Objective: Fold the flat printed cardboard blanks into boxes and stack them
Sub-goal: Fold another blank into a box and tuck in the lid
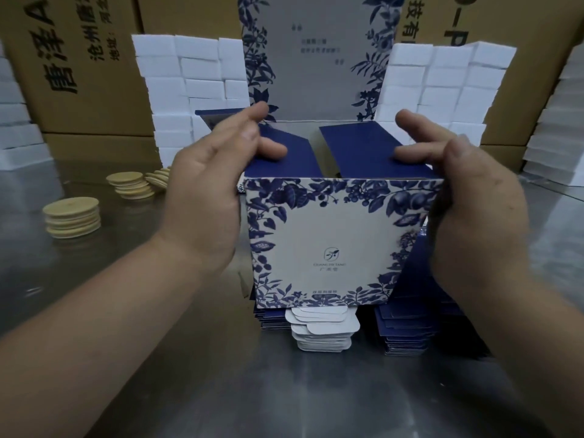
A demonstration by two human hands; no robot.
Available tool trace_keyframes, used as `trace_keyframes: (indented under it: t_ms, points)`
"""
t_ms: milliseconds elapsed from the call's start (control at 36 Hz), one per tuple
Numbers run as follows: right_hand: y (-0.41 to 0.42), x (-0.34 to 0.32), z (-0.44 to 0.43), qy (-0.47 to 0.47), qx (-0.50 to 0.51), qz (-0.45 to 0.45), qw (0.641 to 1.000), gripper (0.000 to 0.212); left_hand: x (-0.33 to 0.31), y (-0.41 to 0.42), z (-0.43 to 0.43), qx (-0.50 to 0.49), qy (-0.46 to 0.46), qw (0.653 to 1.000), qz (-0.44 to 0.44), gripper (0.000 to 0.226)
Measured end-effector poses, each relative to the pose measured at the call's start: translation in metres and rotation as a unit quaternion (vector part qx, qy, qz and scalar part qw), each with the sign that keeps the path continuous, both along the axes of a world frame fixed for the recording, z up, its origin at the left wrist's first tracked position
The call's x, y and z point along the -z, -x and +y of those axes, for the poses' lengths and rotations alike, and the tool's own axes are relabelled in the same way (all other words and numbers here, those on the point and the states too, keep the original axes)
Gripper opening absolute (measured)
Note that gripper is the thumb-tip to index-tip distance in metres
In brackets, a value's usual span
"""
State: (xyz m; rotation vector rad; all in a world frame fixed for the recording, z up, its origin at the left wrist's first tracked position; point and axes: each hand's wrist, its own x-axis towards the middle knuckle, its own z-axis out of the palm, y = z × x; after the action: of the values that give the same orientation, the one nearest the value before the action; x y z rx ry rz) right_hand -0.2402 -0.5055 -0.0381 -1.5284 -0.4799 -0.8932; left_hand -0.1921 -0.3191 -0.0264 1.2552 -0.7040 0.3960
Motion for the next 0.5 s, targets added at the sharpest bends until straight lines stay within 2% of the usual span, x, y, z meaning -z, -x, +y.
trace_keyframes:
  t_ms: [167, 250, 333, 361, 417, 500]
  points:
    - [0.0001, -0.0037, 0.0026, -0.063, -0.052, 0.021, 0.996, 0.018, -0.0013, -0.0063, -0.0005, 0.071, 0.059, 0.993, 0.070, 0.018]
    - [-0.0020, -0.0020, 0.0023, -0.081, -0.081, 0.048, 0.992, 0.019, -0.0046, -0.0041, -0.0019, 0.108, 0.081, 0.987, 0.086, 0.033]
    - [-0.0049, 0.0010, 0.0031, -0.092, -0.106, 0.071, 0.988, 0.022, -0.0025, -0.0016, -0.0030, 0.120, 0.075, 0.987, 0.080, 0.030]
    - [-0.0054, 0.0014, 0.0036, -0.090, -0.107, 0.075, 0.987, 0.019, -0.0019, -0.0016, -0.0034, 0.129, 0.079, 0.984, 0.093, 0.036]
    - [-0.0060, 0.0013, 0.0049, -0.082, -0.106, 0.086, 0.987, 0.026, -0.0012, -0.0021, -0.0031, 0.134, 0.088, 0.980, 0.117, 0.056]
    - [-0.0055, 0.0011, 0.0059, -0.074, -0.101, 0.084, 0.989, 0.030, -0.0032, -0.0021, -0.0014, 0.156, 0.054, 0.982, 0.093, 0.045]
